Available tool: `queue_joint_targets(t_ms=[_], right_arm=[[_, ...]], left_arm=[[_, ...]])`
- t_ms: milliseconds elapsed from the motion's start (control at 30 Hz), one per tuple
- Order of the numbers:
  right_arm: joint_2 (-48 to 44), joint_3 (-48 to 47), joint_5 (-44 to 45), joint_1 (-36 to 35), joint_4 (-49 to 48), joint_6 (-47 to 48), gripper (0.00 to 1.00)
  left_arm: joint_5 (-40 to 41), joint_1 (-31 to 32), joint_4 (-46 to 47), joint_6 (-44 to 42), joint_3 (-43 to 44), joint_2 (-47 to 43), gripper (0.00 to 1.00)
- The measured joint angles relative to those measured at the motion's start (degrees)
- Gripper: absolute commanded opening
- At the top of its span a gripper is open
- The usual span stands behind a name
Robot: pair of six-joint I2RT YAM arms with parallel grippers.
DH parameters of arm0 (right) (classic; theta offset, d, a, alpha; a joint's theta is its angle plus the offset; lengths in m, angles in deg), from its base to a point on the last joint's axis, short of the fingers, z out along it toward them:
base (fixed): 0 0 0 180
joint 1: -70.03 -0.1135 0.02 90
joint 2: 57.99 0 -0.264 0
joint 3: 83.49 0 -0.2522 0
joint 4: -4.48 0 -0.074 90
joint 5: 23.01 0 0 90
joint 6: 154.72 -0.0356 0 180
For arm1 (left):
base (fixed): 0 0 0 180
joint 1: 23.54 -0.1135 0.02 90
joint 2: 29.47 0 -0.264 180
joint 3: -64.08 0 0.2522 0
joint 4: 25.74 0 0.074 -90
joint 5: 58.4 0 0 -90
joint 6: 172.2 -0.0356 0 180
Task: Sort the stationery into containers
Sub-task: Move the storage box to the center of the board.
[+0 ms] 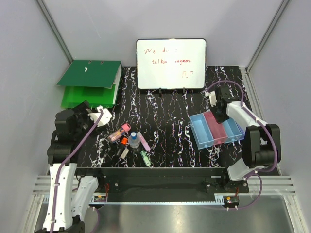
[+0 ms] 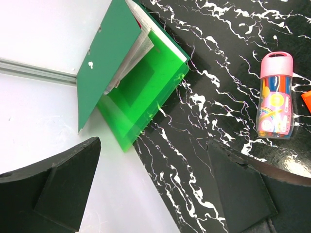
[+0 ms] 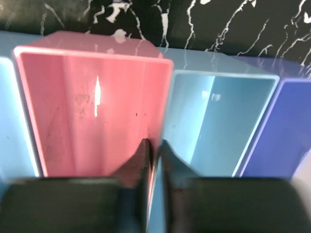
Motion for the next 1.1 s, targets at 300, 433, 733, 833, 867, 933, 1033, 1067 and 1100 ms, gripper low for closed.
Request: queue_joint_targets(t_ms=[300, 433, 733, 833, 867, 933, 1033, 1067, 1100], right_arm=[[0.0, -0.3, -3.6, 0.4, -0.2, -1.1, 0.00], [2.1, -3.2, -7.0, 0.4, 3.0, -3.7, 0.00], [13.0, -16.3, -11.3, -0.4, 7.0, -15.3, 0.00], [16.1, -20.2, -11.2, -1.3, 7.0, -18.7, 0.00], [17.0, -21.3, -11.0, -1.8, 7.0, -19.8, 0.00], [18.7, -23.5, -11.0, -3.1, 7.0, -21.7, 0.00], [21.6, -27.3, -11.1, -5.4, 7.5, -24.3, 0.00], [22.6, -28.7, -11.1, -6.1, 7.5, -25.0, 0.00], [23.7, -30.2, -11.2, -6.8, 7.6, -25.6, 0.00]], left_arm=[[-0.4, 0.0, -0.7, -0.8, 2.4, 1.3, 0.99], [-0.8, 0.3, -1.1, -0.8, 2.6, 1.9, 0.99], [-1.1, 1.2, -1.4, -2.0, 2.6, 2.3, 0.99], [-1.0, 1.8, -1.4, -3.5, 2.2, 2.3, 0.99], [-1.0, 2.2, -1.6, -4.0, 2.1, 2.4, 0.99], [-1.0, 3.0, -1.7, -4.9, 2.0, 2.8, 0.99], [-1.0, 3.5, -1.7, -5.4, 2.0, 4.1, 0.99], [-0.9, 3.6, -1.7, -5.4, 2.0, 4.5, 0.99], [-0.9, 3.7, -1.7, -5.4, 2.0, 4.9, 0.99]])
